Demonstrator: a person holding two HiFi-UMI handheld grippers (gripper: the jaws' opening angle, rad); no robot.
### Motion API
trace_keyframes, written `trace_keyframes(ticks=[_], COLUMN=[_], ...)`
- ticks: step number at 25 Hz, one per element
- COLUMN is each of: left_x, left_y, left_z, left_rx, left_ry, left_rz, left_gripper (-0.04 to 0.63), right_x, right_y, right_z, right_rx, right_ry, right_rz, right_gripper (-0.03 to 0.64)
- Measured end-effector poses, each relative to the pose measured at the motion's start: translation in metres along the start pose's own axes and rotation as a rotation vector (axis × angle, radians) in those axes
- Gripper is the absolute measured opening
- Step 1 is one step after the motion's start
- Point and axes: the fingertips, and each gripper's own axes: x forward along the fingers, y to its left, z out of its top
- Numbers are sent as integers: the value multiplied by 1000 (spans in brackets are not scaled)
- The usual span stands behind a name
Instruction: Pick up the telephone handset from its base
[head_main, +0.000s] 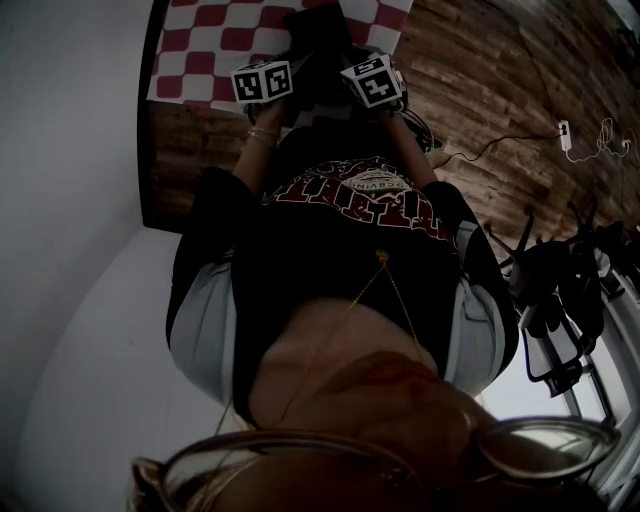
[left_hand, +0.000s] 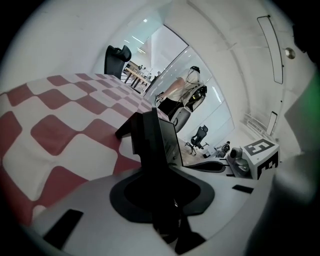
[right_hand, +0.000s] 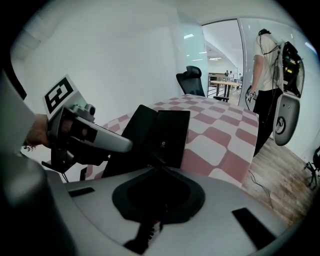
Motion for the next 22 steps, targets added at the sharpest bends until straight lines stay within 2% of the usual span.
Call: trace_keyframes(ticks=[3, 8, 13, 22], left_x=[-3, -9, -18, -35], left_y=[1, -15, -19, -21], left_z=[-4, 2, 2, 3], left_rx=[-21, 12, 0, -82], left_ry=[-10, -37, -50, -109], left_rz=[-14, -41, -64, -104], left_gripper=[87, 80, 80, 80], right_x=[0, 0, 1, 4], right_y=[2, 4, 6, 7], right_z=[0, 0, 2, 3], right_rx=[-3, -8, 9, -21], right_ry=[-2, -6, -16, -15], right_rz=[3, 4, 17, 12], right_gripper=[18, 20, 20, 18])
